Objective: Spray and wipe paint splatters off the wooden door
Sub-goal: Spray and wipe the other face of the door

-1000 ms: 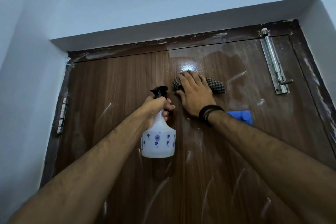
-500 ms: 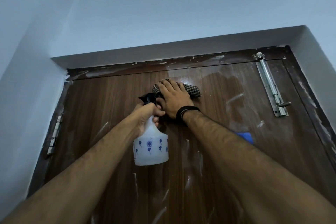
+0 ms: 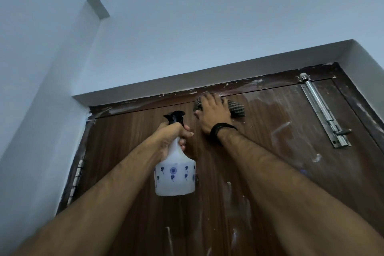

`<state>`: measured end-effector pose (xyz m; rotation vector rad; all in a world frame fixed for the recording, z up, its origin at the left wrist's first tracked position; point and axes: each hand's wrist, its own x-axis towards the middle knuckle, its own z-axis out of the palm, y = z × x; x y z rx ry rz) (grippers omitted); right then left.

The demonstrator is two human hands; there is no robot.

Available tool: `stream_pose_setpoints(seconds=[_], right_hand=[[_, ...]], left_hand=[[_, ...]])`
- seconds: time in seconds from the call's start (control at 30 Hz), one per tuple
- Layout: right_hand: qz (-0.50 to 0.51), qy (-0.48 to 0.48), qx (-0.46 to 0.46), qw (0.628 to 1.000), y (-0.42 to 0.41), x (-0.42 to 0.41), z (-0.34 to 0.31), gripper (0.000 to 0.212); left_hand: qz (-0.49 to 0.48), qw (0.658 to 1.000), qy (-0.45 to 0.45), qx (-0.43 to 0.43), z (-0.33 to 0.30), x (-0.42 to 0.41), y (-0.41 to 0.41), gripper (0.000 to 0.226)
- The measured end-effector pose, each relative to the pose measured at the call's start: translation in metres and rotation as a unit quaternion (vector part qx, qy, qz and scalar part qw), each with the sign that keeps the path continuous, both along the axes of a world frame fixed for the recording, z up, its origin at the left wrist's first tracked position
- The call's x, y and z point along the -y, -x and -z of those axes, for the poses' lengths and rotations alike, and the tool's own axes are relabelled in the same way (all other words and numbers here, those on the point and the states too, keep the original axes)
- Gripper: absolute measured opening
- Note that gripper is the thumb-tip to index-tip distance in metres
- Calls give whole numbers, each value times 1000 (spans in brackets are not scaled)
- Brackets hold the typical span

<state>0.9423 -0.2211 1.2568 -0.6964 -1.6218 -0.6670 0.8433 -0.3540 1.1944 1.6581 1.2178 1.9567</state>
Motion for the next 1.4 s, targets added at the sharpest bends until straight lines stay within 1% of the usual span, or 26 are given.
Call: stream_pose_setpoints(seconds=[0.13, 0.23, 0.3, 0.47, 0.53, 0.67, 0.8, 0.9, 1.0, 1.1, 1.2, 1.3, 1.4], right_hand=[[-3, -19, 103, 994, 34, 18, -6, 58], [-12, -27, 122, 992, 31, 18, -7, 58], [-25, -28, 104, 994, 15, 11, -9, 56], [-7, -3, -24, 1000, -55, -21, -17, 55], [2, 3, -52, 999, -83, -34, -12, 55], [3, 19, -36, 999, -118, -42, 16, 56], [10, 9, -8, 1000, -133, -44, 66, 56], [30, 12, 13, 999, -141, -47, 91, 57], [43, 9, 24, 999, -156, -51, 85, 56], [45, 43, -42, 997, -175, -56, 49, 56], [42, 72, -58, 995, -184, -58, 31, 59], [35, 53, -40, 997, -180, -56, 51, 57], [21, 18, 5, 1000, -178, -54, 99, 57]], left_hand=[[-17, 1000, 0, 4, -2, 0, 1, 22], [-22, 1000, 7, 18, -1, -4, -1, 23], [-15, 1000, 13, 15, 1, -7, -5, 23], [11, 1000, 19, -7, 2, -13, -21, 23], [16, 1000, 18, -12, 3, -17, -30, 21], [44, 998, 34, -14, 18, -29, -55, 20], [85, 994, 64, -13, 46, -49, -80, 21], [108, 991, 81, -2, 65, -65, -95, 21], [125, 987, 99, 13, 76, -77, -106, 21], [117, 988, 102, 13, 74, -81, -113, 19], [92, 991, 95, 17, 64, -78, -118, 18], [80, 993, 81, 15, 59, -74, -123, 16], [87, 994, 69, 6, 60, -72, -129, 16]])
